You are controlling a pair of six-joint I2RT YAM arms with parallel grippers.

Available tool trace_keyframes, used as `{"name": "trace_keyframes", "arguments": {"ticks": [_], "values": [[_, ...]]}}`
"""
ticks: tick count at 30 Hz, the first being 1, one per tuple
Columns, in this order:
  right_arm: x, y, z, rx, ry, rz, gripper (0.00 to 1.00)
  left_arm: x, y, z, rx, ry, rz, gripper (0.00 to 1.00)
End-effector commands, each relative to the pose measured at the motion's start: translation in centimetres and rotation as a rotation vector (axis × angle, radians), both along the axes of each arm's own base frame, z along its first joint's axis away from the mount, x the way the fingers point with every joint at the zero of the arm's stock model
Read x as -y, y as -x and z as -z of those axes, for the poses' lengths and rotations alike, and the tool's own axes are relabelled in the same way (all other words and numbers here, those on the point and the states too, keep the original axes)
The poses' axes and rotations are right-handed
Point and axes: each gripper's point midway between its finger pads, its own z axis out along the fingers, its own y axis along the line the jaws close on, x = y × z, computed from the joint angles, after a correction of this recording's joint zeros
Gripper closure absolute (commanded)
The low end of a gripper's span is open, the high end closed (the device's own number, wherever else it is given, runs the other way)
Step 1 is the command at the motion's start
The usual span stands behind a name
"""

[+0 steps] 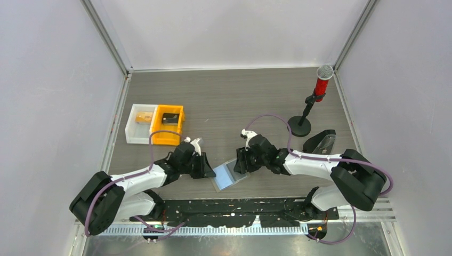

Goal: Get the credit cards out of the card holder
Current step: Remove the credit card from the card holder.

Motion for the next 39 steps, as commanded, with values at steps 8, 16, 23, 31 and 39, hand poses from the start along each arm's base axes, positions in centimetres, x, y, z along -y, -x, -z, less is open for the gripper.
{"name": "trace_keyframes", "arguments": {"ticks": [8,16,23,31,39], "values": [[-1.2,0.1,-3.1,0.035,-0.111,-0.026,0.51,-0.4,-0.5,0.6,0.035,-0.043,0.003,0.77],[-1.4,0.8,-3.6,0.015,-0.155,-0.037,0.53,-0.1,-0.4,0.2,0.038,-0.029,0.014,0.77],[-1.8,1.3,-4.3,-0.001,-0.205,-0.035,0.56,0.4,-0.5,-0.6,0.055,-0.006,0.024,0.77],[-2.1,1.4,-5.6,0.026,-0.218,-0.038,0.56,0.3,-0.3,-1.1,0.069,0.007,0.017,0.76],[-2.6,1.1,-6.5,0.064,-0.191,-0.052,0.57,0.3,-0.2,-1.1,0.070,0.013,0.018,0.75]]}}
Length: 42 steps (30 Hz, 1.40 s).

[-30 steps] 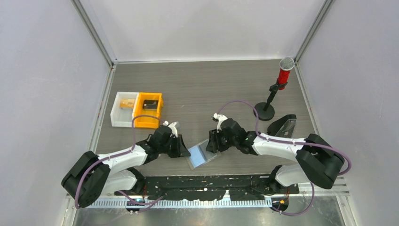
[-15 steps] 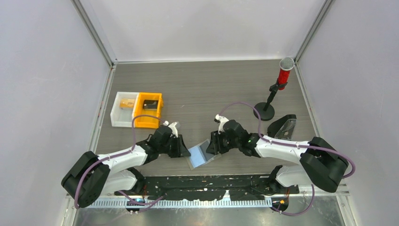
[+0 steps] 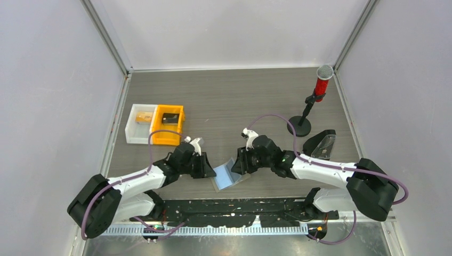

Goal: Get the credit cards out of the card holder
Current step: Remove the credit card from the card holder.

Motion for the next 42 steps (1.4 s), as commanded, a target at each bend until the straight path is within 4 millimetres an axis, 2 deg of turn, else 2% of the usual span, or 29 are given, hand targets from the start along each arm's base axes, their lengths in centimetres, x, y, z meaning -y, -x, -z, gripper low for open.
{"name": "trace_keyframes", "arguments": {"ticks": [1,8,15,19,25,28,30,33,42], "values": [[-1.2,-1.0,-2.7,0.078,-0.035,-0.004,0.57,0.0,-0.2,-0.5,0.037,0.008,0.000,0.74],[-2.1,-0.5,-3.3,0.085,-0.030,-0.033,0.57,-0.1,-0.3,-0.6,0.046,0.012,-0.007,0.73],[-3.1,0.2,-2.8,0.067,-0.033,-0.054,0.57,0.1,-0.2,-0.6,0.043,0.015,-0.001,0.73],[-4.4,1.0,-2.4,0.043,-0.048,-0.086,0.57,-0.2,-0.4,-1.4,0.064,0.012,-0.017,0.71],[-6.4,2.5,-2.2,0.021,-0.052,-0.134,0.57,-1.5,-0.8,-3.7,0.125,0.015,-0.088,0.63],[-6.2,2.4,-2.2,0.026,-0.050,-0.130,0.55,-1.6,-0.8,-5.2,0.156,0.050,-0.100,0.61],[-5.4,2.1,-2.1,0.052,-0.032,-0.110,0.53,-1.2,-0.6,-6.4,0.166,0.093,-0.089,0.61],[-4.6,1.4,-2.0,0.062,-0.019,-0.084,0.54,-0.6,-0.4,-6.8,0.161,0.119,-0.067,0.62],[-2.5,-0.5,-0.7,0.056,0.023,-0.031,0.57,1.5,-0.2,-5.4,0.104,0.158,0.003,0.76]]}}
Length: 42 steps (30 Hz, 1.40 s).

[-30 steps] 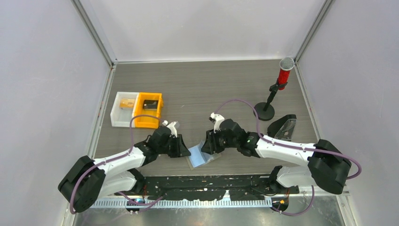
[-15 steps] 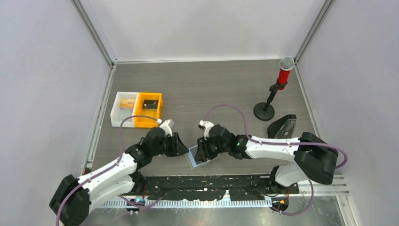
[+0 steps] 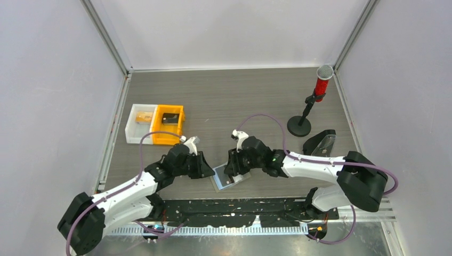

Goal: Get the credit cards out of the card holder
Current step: Remove the credit card from the card holder.

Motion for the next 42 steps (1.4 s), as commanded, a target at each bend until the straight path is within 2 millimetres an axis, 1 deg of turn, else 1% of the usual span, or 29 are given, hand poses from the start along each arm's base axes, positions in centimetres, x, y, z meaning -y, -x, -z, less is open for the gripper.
{"name": "trace_keyframes", "arguments": {"ticks": [1,3,4,11,12,13,16,22,30,32,34,36,38,40,42], "values": [[0.6,-1.1,-0.4,0.025,-0.013,0.014,0.57,2.4,-0.7,-2.0,0.041,0.107,0.052,0.77],[0.7,-1.1,0.0,0.011,-0.018,0.010,0.57,2.6,-0.7,-1.4,0.032,0.097,0.057,0.78],[0.9,-1.2,0.5,-0.001,-0.011,0.013,0.58,2.5,-0.8,-1.1,0.027,0.086,0.053,0.78],[1.4,-1.1,2.3,-0.050,-0.019,0.000,0.58,1.4,-0.7,2.1,-0.023,-0.004,0.022,0.79],[1.2,-1.2,2.1,-0.053,-0.037,-0.008,0.57,1.3,-0.7,2.4,-0.030,-0.014,0.022,0.79],[1.4,-1.2,2.5,-0.063,-0.034,-0.008,0.57,1.3,-0.6,2.7,-0.036,-0.022,0.022,0.79],[1.3,-1.2,2.8,-0.076,-0.048,-0.019,0.57,1.1,-0.5,3.4,-0.054,-0.041,0.024,0.79],[1.4,-0.8,4.2,-0.117,-0.045,-0.034,0.58,0.8,-0.5,4.0,-0.058,-0.060,0.014,0.80],[1.2,-0.8,4.5,-0.130,-0.055,-0.044,0.60,0.6,-0.5,4.4,-0.067,-0.080,0.014,0.80],[1.2,-0.8,4.5,-0.131,-0.056,-0.044,0.62,0.6,-0.5,4.4,-0.069,-0.083,0.014,0.80],[1.3,-0.9,4.5,-0.130,-0.056,-0.040,0.67,0.7,-0.5,4.4,-0.069,-0.084,0.015,0.80],[1.4,-1.0,4.4,-0.127,-0.058,-0.028,0.76,0.6,-0.6,4.5,-0.072,-0.087,0.014,0.80],[1.6,-1.1,4.2,-0.125,-0.062,-0.013,0.86,0.7,-0.5,4.5,-0.073,-0.086,0.014,0.80],[1.8,-1.2,4.0,-0.121,-0.068,-0.003,0.93,0.6,-0.5,4.5,-0.071,-0.085,0.013,0.79],[1.9,-1.3,3.7,-0.123,-0.074,0.007,0.94,0.6,-0.5,4.5,-0.068,-0.084,0.012,0.79]]}}
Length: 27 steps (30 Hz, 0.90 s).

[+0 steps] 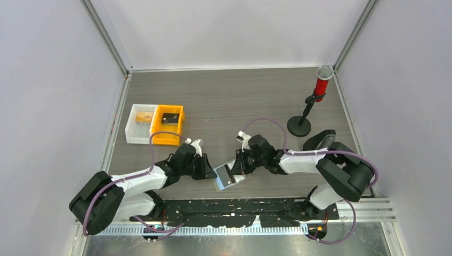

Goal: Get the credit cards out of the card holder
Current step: Remove the credit card from the card holder.

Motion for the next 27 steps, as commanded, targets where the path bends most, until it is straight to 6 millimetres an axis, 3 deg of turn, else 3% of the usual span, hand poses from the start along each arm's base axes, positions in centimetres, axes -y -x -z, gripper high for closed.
{"name": "trace_keyframes", "arguments": {"ticks": [1,15,20,27], "values": [[0.3,-0.5,-1.1,0.029,-0.028,0.026,0.95,-0.3,-0.4,0.3,0.031,-0.030,-0.003,0.79],[2.5,-1.1,-2.3,0.044,-0.033,0.084,0.95,-0.1,-0.5,-0.3,0.040,-0.016,0.008,0.77],[3.2,-1.4,-3.4,0.062,-0.049,0.114,0.95,0.7,-0.6,-2.1,0.061,0.035,0.023,0.73],[3.2,-1.3,-5.5,0.074,-0.102,0.135,0.95,1.5,-0.7,-5.4,0.108,0.119,0.035,0.58]]}}
